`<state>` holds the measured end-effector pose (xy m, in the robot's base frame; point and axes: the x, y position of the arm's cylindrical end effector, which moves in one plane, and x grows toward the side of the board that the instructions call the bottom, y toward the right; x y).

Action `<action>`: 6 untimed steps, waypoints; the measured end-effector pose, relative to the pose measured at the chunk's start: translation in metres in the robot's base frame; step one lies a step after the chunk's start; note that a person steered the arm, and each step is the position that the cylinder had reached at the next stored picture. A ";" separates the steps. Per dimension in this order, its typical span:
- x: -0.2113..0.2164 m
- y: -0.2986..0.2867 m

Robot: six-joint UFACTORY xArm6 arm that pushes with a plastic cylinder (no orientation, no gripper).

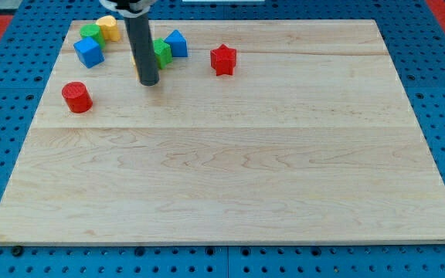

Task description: Push the yellow hexagon closer to the blue cube

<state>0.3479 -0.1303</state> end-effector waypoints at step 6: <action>-0.033 -0.037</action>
